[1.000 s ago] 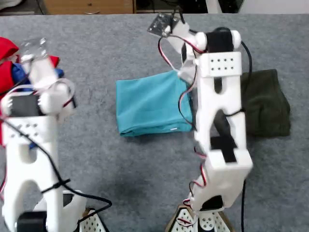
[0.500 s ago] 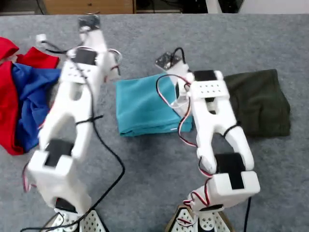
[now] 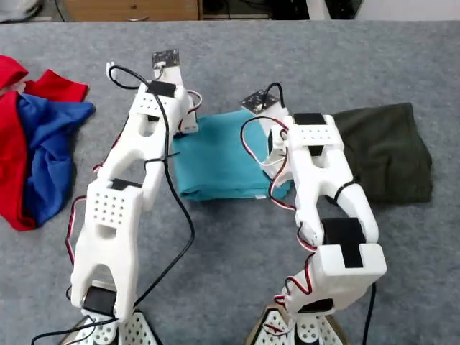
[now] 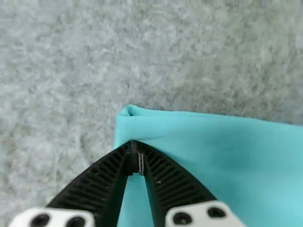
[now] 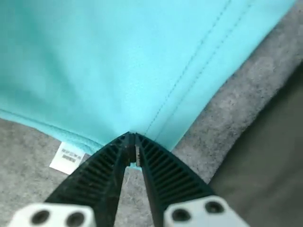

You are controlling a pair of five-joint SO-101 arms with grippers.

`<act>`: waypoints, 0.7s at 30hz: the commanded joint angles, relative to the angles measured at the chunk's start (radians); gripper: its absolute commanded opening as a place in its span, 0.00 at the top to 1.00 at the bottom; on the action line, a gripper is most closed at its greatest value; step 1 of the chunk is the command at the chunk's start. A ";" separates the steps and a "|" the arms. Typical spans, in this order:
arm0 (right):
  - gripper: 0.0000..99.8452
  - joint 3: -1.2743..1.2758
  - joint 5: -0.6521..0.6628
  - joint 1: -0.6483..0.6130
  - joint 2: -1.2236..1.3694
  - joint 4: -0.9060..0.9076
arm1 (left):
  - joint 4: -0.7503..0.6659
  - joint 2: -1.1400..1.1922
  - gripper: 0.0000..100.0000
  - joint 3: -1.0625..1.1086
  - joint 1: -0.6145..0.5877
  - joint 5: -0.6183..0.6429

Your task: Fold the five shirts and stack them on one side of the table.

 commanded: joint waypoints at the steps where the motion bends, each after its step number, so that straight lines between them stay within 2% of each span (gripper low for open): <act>1: 1.00 -0.022 0.000 0.021 -0.085 0.032 | 0.112 -0.002 0.98 -0.219 -0.048 -0.003; 4: 1.00 -0.022 -0.046 0.007 -0.188 0.035 | 0.218 -0.001 0.98 -0.359 -0.032 -0.003; 6: 1.00 -0.022 -0.110 -0.044 -0.251 0.008 | 0.285 -0.001 0.98 -0.436 0.006 -0.003; 9: 1.00 0.010 -0.137 -0.099 -0.271 -0.043 | 0.341 0.002 0.98 -0.483 0.057 -0.003; 14: 1.00 0.124 -0.138 -0.062 -0.180 -0.126 | 0.288 0.076 0.98 -0.397 0.063 -0.003; 18: 1.00 0.255 -0.132 0.015 -0.122 -0.296 | 0.192 0.208 0.98 -0.354 0.037 0.005; 21: 1.00 0.262 -0.123 0.016 -0.130 -0.272 | 0.221 0.260 0.98 -0.402 0.023 0.005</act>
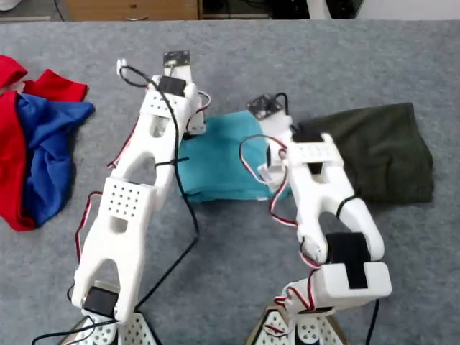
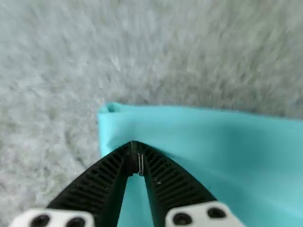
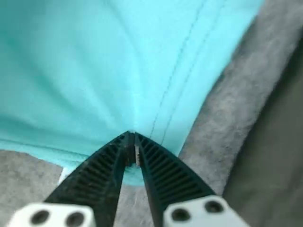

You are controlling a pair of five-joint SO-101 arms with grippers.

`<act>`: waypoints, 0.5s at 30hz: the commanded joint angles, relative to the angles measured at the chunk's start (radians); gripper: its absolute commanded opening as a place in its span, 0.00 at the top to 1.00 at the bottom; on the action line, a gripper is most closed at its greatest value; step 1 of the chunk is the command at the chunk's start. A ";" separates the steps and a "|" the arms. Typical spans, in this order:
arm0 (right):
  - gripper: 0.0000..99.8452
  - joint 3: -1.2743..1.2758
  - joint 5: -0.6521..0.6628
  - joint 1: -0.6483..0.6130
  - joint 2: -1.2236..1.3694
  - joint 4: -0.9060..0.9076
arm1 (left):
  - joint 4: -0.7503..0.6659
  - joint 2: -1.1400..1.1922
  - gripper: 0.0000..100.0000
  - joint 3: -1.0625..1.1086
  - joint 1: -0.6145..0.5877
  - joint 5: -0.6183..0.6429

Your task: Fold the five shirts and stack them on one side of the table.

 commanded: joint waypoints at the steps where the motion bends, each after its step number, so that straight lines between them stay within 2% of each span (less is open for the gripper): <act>1: 1.00 0.012 0.012 0.022 -0.018 0.000 | 0.031 0.021 0.98 -0.075 -0.029 0.006; 6: 1.00 -0.050 0.005 0.021 -0.143 0.075 | 0.157 0.018 0.98 -0.304 -0.028 -0.002; 10: 1.00 -0.197 0.008 0.022 -0.251 0.180 | 0.276 0.024 0.98 -0.557 0.003 -0.002; 15: 1.00 -0.449 0.012 0.022 -0.194 0.189 | 0.276 -0.071 0.98 -0.502 -0.005 -0.002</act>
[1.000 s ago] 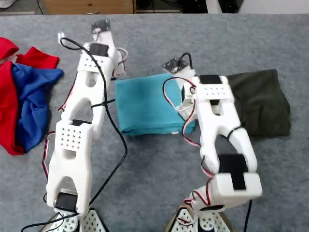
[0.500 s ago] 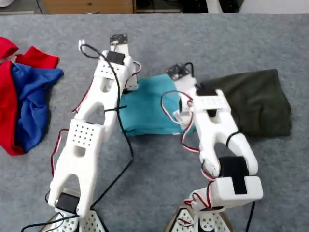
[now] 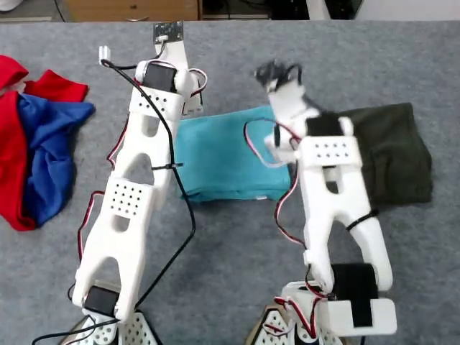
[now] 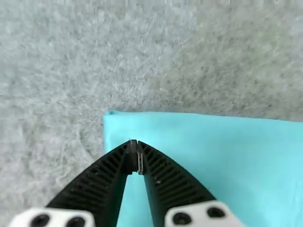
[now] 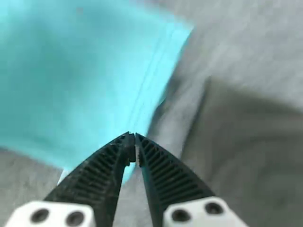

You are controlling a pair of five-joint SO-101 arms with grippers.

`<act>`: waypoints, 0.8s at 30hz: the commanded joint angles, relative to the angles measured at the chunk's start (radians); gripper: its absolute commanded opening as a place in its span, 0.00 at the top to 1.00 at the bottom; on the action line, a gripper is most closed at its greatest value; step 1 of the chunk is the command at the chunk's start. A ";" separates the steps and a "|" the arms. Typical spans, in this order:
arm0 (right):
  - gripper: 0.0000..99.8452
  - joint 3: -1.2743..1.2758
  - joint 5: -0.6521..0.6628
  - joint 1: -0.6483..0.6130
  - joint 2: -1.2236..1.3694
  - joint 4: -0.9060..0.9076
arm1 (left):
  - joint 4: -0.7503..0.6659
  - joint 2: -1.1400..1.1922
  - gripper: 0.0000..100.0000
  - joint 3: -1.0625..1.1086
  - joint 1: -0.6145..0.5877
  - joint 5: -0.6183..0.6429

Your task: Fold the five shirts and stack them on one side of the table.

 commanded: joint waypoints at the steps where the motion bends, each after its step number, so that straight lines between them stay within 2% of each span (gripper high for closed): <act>1: 1.00 -0.232 0.009 0.019 0.054 0.012 | 0.017 -0.130 0.98 0.046 -0.003 0.002; 5: 1.00 -0.447 0.005 0.019 0.268 0.017 | 0.017 -0.344 0.98 0.310 0.011 0.002; 12: 1.00 -0.788 0.008 0.001 0.622 0.129 | -0.034 -0.819 0.98 1.056 0.084 0.002; 16: 1.00 -0.974 0.008 0.005 0.820 0.161 | -0.313 -1.000 0.98 1.517 0.094 -0.003; 20: 1.00 -1.153 0.008 0.045 0.986 0.215 | -0.652 -1.139 0.98 1.969 0.118 -0.127; 24: 1.00 -1.326 0.009 0.051 1.112 0.311 | -0.887 -1.230 0.98 2.251 0.155 -0.167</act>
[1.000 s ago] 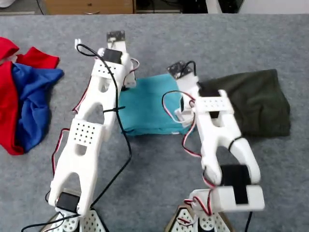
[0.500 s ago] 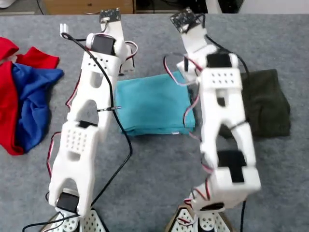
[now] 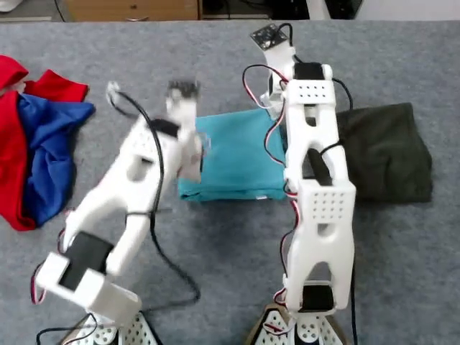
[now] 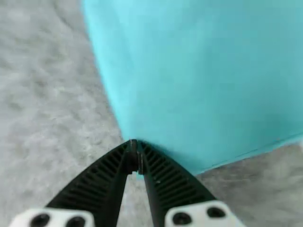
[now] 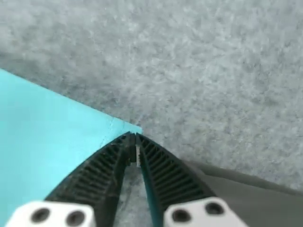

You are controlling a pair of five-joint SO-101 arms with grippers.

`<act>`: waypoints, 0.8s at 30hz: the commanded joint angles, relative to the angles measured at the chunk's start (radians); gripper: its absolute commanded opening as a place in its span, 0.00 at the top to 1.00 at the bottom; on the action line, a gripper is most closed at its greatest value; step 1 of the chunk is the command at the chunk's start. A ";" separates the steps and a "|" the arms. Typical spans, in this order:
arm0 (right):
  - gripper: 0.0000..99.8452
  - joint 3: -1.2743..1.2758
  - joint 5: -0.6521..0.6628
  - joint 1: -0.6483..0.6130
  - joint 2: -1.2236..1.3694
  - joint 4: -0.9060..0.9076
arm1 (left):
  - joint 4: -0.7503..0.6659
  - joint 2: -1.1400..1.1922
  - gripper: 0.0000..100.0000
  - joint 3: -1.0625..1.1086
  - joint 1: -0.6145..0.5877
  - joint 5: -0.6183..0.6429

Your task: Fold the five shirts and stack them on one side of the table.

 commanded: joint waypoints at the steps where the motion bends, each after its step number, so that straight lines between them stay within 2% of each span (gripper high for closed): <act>1: 1.00 -0.196 0.008 0.021 0.064 0.080 | -0.192 -0.097 0.98 0.233 0.020 -0.025; 11: 1.00 -0.670 0.008 0.039 0.160 0.315 | -0.176 -0.085 0.98 0.209 -0.057 -0.026; 14: 1.00 -0.789 0.008 0.036 0.159 0.381 | -0.094 -0.124 0.98 0.158 -0.046 -0.028; 19: 1.00 -0.774 0.006 0.041 0.096 0.439 | 0.048 -0.213 0.98 0.009 -0.043 -0.026; 24: 1.00 -0.759 0.008 0.027 -0.058 0.442 | 0.066 -0.225 0.98 -0.144 -0.069 -0.025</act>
